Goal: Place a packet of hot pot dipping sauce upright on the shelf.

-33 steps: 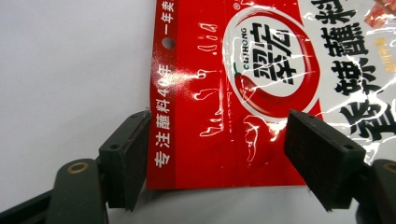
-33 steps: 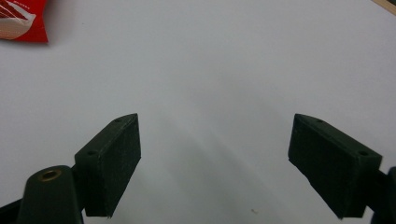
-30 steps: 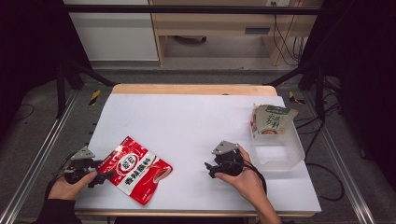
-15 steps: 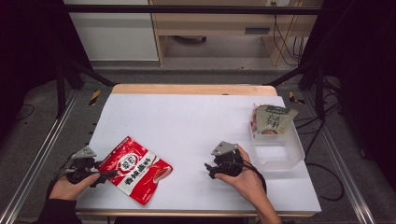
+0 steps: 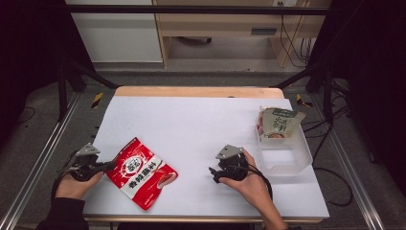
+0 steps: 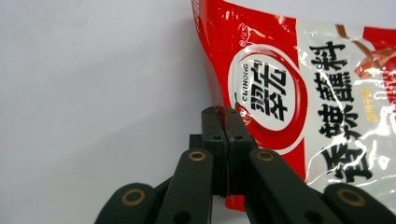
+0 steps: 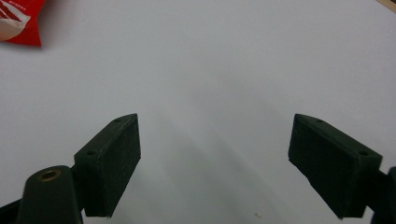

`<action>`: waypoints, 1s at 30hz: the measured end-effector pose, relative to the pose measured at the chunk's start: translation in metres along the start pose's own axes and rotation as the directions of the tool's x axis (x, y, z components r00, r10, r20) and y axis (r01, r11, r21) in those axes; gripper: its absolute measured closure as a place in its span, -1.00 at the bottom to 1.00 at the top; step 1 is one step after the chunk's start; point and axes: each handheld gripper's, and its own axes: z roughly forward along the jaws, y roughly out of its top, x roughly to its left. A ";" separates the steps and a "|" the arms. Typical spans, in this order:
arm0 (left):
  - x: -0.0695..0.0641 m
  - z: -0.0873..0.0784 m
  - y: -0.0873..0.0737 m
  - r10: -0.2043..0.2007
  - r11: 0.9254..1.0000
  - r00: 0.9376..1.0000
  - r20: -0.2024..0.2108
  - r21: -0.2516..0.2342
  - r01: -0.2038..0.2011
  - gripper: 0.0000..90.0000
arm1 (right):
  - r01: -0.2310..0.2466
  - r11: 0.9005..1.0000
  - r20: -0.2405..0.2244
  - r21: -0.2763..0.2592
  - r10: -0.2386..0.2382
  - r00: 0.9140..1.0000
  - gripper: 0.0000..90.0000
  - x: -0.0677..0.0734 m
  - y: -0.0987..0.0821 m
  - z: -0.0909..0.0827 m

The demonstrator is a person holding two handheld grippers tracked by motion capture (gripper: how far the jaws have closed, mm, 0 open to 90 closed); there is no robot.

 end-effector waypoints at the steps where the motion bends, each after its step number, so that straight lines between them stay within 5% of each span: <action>1: 0.000 0.001 0.003 0.007 1.000 1.000 0.000 0.001 -0.007 1.00 | 0.005 1.000 -0.002 0.002 -0.005 1.000 -0.61 0.001 0.001 0.000; 13: -0.007 0.012 0.038 0.106 0.994 0.994 0.008 -0.007 -0.106 1.00 | 0.034 0.999 -0.008 -0.020 -0.034 0.999 -0.62 0.002 0.022 -0.005; 30: -0.027 0.018 0.066 0.180 0.982 0.983 0.020 -0.055 -0.179 1.00 | 0.050 0.999 -0.042 -0.017 -0.051 0.998 -0.63 0.003 0.048 0.000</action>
